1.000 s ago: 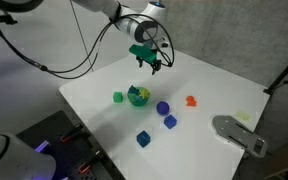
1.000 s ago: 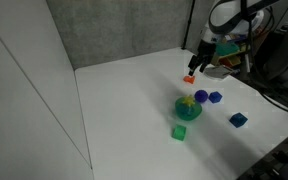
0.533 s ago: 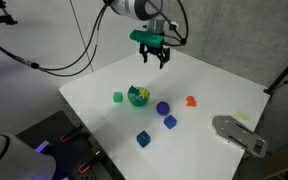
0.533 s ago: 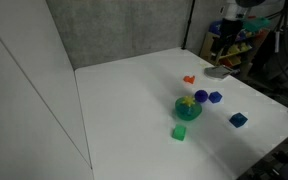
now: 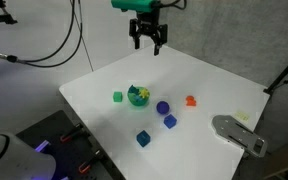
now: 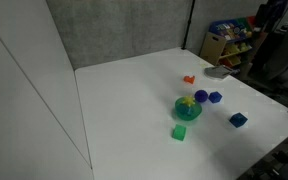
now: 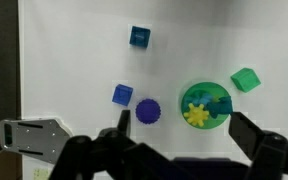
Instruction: Pick up the green object and put it in the green bowl
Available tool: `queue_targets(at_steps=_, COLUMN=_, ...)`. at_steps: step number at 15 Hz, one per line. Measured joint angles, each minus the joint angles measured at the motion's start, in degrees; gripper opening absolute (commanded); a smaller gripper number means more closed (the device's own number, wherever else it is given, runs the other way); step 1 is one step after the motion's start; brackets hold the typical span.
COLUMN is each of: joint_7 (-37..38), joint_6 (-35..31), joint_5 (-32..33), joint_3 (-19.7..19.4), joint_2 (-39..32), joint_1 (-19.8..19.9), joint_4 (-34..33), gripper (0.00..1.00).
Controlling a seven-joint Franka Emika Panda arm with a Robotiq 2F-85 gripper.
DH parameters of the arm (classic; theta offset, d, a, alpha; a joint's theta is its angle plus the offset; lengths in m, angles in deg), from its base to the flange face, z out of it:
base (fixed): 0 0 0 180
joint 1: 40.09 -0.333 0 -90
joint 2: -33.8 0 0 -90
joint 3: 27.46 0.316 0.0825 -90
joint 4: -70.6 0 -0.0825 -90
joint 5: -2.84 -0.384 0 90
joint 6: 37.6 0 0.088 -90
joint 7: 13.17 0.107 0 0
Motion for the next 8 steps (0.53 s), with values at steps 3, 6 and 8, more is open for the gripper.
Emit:
queue_targets(at_steps=3, joint_7=4.0, joint_6=2.5, joint_5=-0.1, joint_3=-0.5, joint_2=4.1, joint_1=0.3, joint_4=1.1, gripper=1.0)
queue_targets(at_steps=6, joint_7=8.0, joint_6=2.4, joint_5=-0.1, joint_3=-0.7, joint_2=6.3, joint_1=0.5, joint_4=2.6, gripper=1.0)
queue_targets(at_steps=8, joint_7=9.7, joint_6=2.4, joint_5=-0.1, joint_3=-0.7, joint_2=7.0, joint_1=0.5, joint_4=3.5, gripper=1.0)
